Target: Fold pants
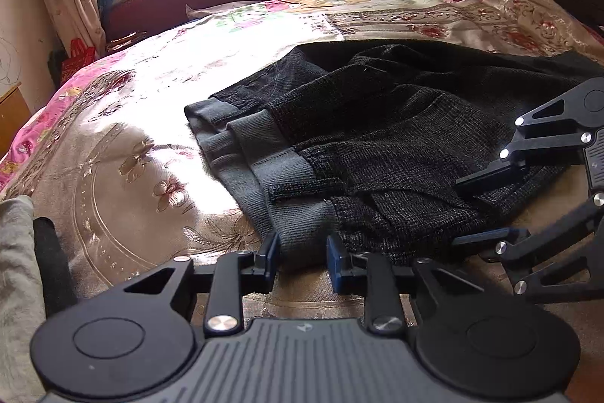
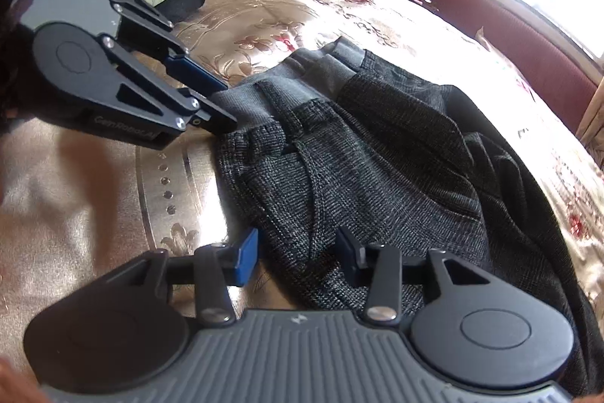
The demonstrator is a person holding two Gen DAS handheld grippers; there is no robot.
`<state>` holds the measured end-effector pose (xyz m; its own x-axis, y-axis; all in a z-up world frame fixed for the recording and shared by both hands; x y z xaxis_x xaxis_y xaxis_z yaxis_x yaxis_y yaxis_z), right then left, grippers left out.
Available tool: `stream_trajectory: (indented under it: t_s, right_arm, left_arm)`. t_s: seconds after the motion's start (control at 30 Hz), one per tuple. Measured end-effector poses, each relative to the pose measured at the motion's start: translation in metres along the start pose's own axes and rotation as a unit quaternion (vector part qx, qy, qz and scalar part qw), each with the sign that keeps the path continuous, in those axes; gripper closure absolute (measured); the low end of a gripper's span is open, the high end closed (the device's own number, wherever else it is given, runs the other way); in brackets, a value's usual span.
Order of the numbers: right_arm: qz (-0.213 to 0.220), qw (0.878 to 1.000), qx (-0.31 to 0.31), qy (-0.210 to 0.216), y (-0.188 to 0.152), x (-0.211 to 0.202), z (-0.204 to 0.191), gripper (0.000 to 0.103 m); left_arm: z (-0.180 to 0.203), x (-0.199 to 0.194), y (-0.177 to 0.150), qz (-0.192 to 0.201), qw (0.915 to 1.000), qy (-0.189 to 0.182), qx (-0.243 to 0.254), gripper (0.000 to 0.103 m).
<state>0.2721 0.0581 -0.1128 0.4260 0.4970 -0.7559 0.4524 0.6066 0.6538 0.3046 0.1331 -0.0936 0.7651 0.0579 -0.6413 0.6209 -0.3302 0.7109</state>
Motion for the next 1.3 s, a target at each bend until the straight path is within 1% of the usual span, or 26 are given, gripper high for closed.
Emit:
stream_trajectory:
  t_s: [0.07, 0.1, 0.13, 0.17, 0.27, 0.37, 0.43, 0.53, 0.57, 0.6, 0.63, 0.67, 0.7, 0.73, 0.8, 0.83, 0.9, 0.93, 1.0, 1.03, 1.1, 1.13, 1.2, 1.23, 1.27, 1.3]
  right_arm:
    - [0.0, 1.0, 0.012, 0.001, 0.002, 0.0, -0.002, 0.072]
    - [0.001, 1.0, 0.02, 0.0, 0.004, -0.002, -0.002, 0.073]
    - [0.004, 0.999, 0.034, 0.017, 0.006, -0.006, -0.006, 0.083]
    - [0.004, 0.998, 0.048, 0.029, 0.008, -0.008, -0.01, 0.089]
    - [0.011, 0.998, 0.046, 0.051, 0.019, -0.009, -0.026, 0.09]
    - [0.028, 0.996, 0.052, 0.073, 0.031, -0.007, -0.043, 0.09]
    - [0.044, 0.992, 0.071, 0.097, 0.04, -0.01, -0.058, 0.09]
    - [0.05, 0.989, 0.078, 0.112, 0.048, -0.004, -0.081, 0.09]
    - [0.05, 0.986, 0.09, 0.133, 0.051, 0.0, -0.091, 0.095]
    - [0.045, 0.978, 0.106, 0.175, 0.053, 0.004, -0.102, 0.1]
    - [0.029, 0.97, 0.116, 0.211, 0.054, 0.009, -0.119, 0.102]
    - [0.028, 0.972, 0.107, 0.207, 0.055, 0.01, -0.129, 0.102]
    - [0.038, 0.975, 0.097, 0.194, 0.055, 0.007, -0.135, 0.101]
    - [0.047, 0.976, 0.092, 0.191, 0.055, -0.002, -0.141, 0.099]
    - [0.071, 0.972, 0.102, 0.202, 0.049, -0.029, -0.137, 0.099]
    - [0.083, 0.972, 0.106, 0.19, 0.042, -0.045, -0.128, 0.099]
    - [0.094, 0.976, 0.127, 0.149, 0.023, -0.072, -0.102, 0.098]
    - [0.096, 0.976, 0.152, 0.121, 0.006, -0.087, -0.08, 0.098]
    - [0.092, 0.972, 0.206, 0.071, -0.03, -0.113, -0.035, 0.097]
    - [0.089, 0.969, 0.226, 0.047, -0.049, -0.124, -0.015, 0.094]
    - [0.083, 0.964, 0.253, -0.009, -0.084, -0.146, 0.027, 0.094]
    - [0.074, 0.959, 0.27, -0.046, -0.104, -0.157, 0.053, 0.094]
    - [0.065, 0.946, 0.301, -0.1, -0.14, -0.173, 0.095, 0.094]
    - [0.053, 0.938, 0.317, -0.129, -0.159, -0.177, 0.116, 0.091]
    - [0.029, 0.927, 0.34, -0.158, -0.181, -0.178, 0.135, 0.085]
    - [0.006, 0.914, 0.366, -0.177, -0.202, -0.179, 0.153, 0.078]
  left_arm:
    - [-0.002, 0.0, 0.001, 0.001, 1.0, 0.0, -0.005, 0.065]
    - [-0.005, -0.003, 0.002, 0.002, 1.0, 0.0, -0.008, 0.071]
    - [-0.008, -0.006, 0.003, 0.004, 0.9999, 0.001, -0.011, 0.075]
    - [-0.013, -0.009, 0.003, 0.005, 0.9999, 0.001, -0.013, 0.076]
    - [-0.029, -0.016, 0.0, 0.001, 0.9998, 0.015, -0.01, 0.078]
    - [-0.047, -0.023, -0.002, 0.0, 0.9993, 0.036, -0.008, 0.079]
    - [-0.061, -0.028, -0.003, 0.001, 0.998, 0.064, 0.001, 0.081]
    - [-0.083, -0.026, -0.013, -0.021, 0.9948, 0.099, 0.004, 0.085]
    - [-0.088, -0.027, -0.018, -0.028, 0.9936, 0.11, 0.006, 0.085]
    - [-0.091, -0.028, -0.022, -0.035, 0.9928, 0.114, 0.005, 0.085]
    - [-0.092, -0.03, -0.025, -0.041, 0.9923, 0.117, 0.008, 0.085]
    - [-0.092, -0.033, -0.028, -0.041, 0.991, 0.126, 0.016, 0.085]
    - [-0.091, -0.037, -0.029, -0.04, 0.9899, 0.133, 0.025, 0.085]
    - [-0.09, -0.043, -0.03, -0.037, 0.9894, 0.137, 0.033, 0.084]
    - [-0.088, -0.053, -0.028, -0.031, 0.9904, 0.132, 0.029, 0.084]
    - [-0.086, -0.058, -0.026, -0.027, 0.991, 0.128, 0.027, 0.084]
    - [-0.075, -0.068, -0.014, -0.01, 0.9931, 0.114, 0.026, 0.084]
    - [-0.068, -0.071, -0.01, -0.002, 0.994, 0.106, 0.027, 0.084]
    - [-0.039, -0.078, 0.002, 0.015, 0.9959, 0.08, 0.04, 0.084]
    - [-0.024, -0.079, 0.006, 0.022, 0.9962, 0.068, 0.05, 0.084]
    - [0.01, -0.076, 0.013, 0.03, 0.9969, 0.036, 0.063, 0.083]
    - [0.024, -0.071, 0.015, 0.03, 0.997, 0.024, 0.067, 0.082]
    - [0.049, -0.055, 0.016, 0.016, 0.9967, 0.01, 0.079, 0.082]
    - [0.057, -0.045, 0.013, 0.005, 0.9964, 0.005, 0.084, 0.082]
    - [0.064, -0.035, 0.009, -0.01, 0.9959, -0.001, 0.09, 0.082]
    - [0.067, -0.026, 0.005, -0.021, 0.9951, -0.004, 0.096, 0.081]
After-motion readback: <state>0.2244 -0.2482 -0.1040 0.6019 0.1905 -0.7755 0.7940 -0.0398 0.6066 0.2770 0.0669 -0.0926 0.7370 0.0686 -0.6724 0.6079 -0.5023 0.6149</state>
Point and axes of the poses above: each gripper's, at about its wrist camera, not at the fingertips, and x roughly the way its jaws point, z to its right, y to its top, the point moved 8 cm from there along x, roughly the way its jaws point, and after that the axes turned 12 degrees about y, right-handed, at the moved point
